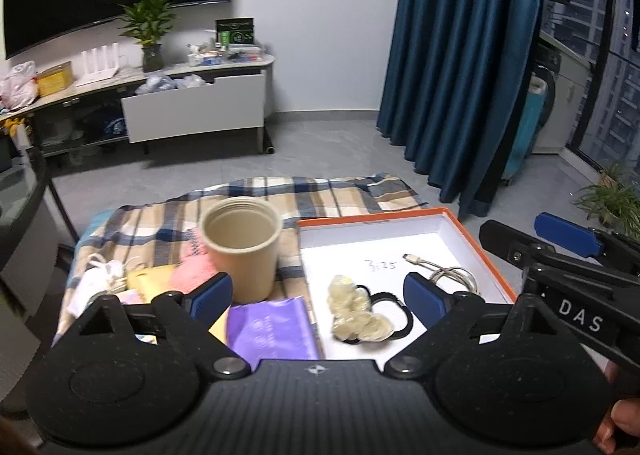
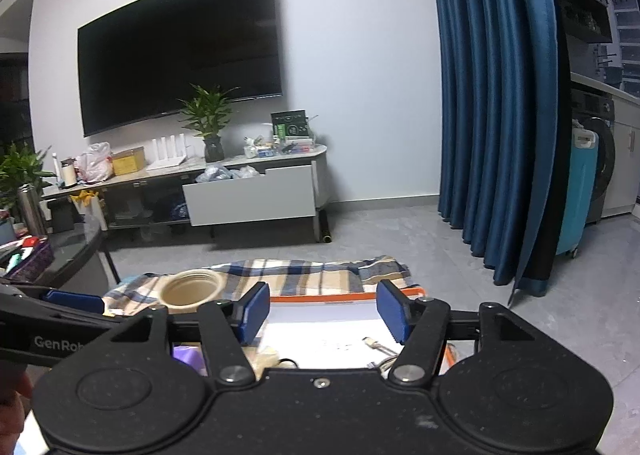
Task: Organize soft objects
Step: 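Move both tools back over the pile of soft items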
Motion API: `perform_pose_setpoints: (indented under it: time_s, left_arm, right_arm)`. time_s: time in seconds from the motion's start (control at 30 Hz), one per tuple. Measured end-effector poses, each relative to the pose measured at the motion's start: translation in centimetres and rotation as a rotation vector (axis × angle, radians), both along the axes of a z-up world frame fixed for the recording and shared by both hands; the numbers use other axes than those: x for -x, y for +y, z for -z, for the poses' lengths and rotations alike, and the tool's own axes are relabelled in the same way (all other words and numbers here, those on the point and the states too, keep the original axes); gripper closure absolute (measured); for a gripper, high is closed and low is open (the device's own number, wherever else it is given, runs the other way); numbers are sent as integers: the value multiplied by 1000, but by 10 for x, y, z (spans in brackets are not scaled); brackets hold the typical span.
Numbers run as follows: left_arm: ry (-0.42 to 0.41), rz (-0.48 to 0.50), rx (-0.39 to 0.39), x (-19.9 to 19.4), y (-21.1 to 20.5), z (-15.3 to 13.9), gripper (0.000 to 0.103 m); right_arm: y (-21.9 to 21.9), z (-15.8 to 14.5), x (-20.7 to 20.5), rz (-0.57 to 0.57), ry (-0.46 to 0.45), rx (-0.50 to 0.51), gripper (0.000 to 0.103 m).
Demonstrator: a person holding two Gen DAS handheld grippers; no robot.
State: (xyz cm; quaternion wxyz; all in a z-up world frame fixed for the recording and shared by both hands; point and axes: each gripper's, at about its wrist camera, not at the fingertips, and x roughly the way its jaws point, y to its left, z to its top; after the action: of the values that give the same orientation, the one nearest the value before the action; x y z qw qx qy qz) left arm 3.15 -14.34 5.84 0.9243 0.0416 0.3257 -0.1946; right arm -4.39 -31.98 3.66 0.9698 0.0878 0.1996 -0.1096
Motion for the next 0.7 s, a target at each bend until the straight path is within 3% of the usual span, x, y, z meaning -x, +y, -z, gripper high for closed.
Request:
perform_pose_setpoints:
  time_s: [0.7]
  left_arm:
    - [-17, -144, 3, 19, 65, 0, 8]
  right_arm:
    - [74, -1, 0, -131, 9, 5, 29]
